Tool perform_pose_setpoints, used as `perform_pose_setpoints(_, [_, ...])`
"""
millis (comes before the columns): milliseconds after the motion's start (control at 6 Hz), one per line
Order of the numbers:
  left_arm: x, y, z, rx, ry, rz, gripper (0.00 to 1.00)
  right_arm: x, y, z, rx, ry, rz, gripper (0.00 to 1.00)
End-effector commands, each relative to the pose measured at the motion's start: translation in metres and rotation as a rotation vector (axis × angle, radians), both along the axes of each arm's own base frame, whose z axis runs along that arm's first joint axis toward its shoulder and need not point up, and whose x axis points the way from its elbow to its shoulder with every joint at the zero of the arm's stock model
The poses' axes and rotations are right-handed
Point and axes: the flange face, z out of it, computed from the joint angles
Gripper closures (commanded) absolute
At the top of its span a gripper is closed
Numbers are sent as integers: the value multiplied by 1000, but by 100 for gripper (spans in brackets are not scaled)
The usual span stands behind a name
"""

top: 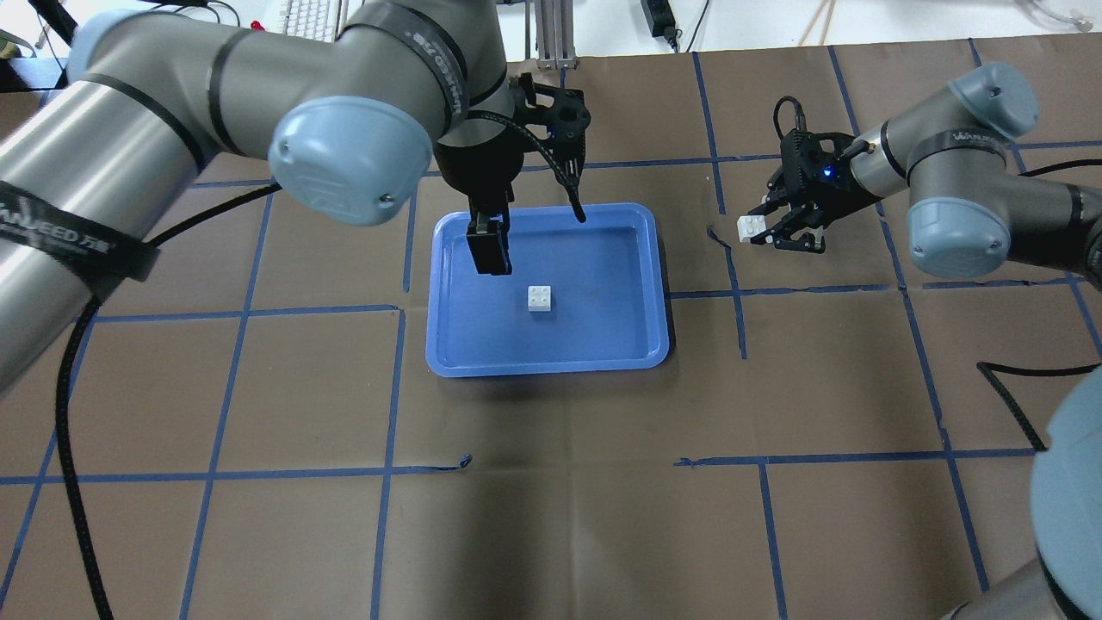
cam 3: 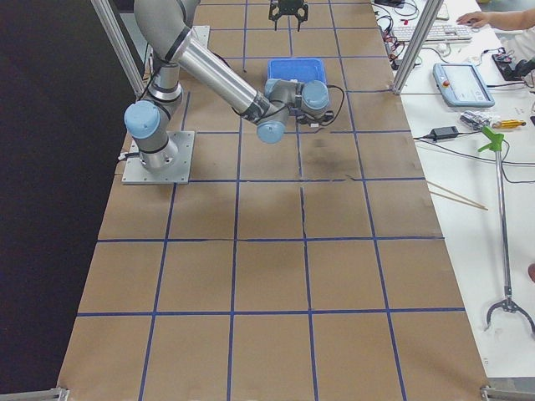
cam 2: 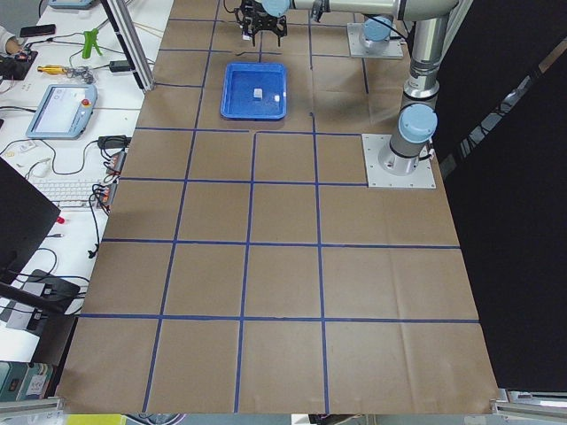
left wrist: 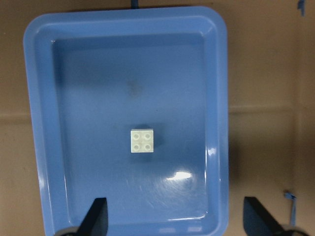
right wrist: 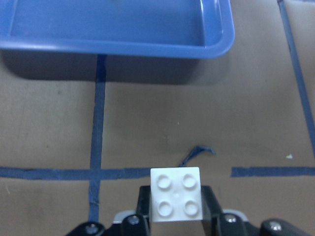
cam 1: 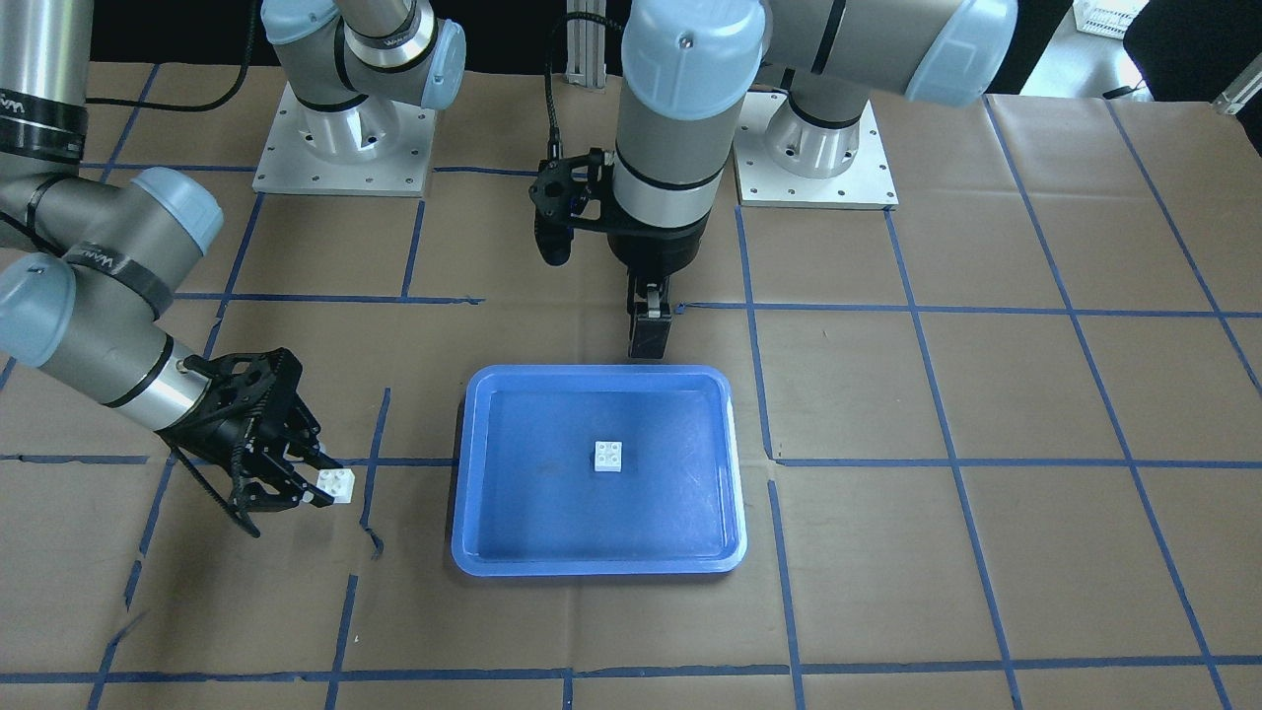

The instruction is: Assemble white blocks and place on blue tray

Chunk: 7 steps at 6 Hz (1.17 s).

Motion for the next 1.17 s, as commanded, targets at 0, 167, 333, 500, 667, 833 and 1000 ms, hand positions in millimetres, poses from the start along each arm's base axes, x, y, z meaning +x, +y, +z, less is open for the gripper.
perform_pose_setpoints(0, [47,29,49,-8,-15,175,4,85,14,15,39,-19,19,76])
perform_pose_setpoints(167, [89,14,52,-15,-14,380,1,129,24,17,39,-25,60,75])
perform_pose_setpoints(333, [104,12,58,-22,-20,631,1,160,28,17,18,-34,43,75])
perform_pose_setpoints(500, [128,5,61,-24,-29,960,1,181,29,8,22,-43,7,75])
perform_pose_setpoints(667, [148,2,66,-28,-34,1152,1,199,30,-13,44,-49,-10,75])
perform_pose_setpoints(833, [159,9,79,-47,-16,1292,1,207,30,-28,62,-47,-17,74])
perform_pose_setpoints(1000, [162,11,81,-41,-18,1414,1,208,28,-40,73,-47,-16,74])
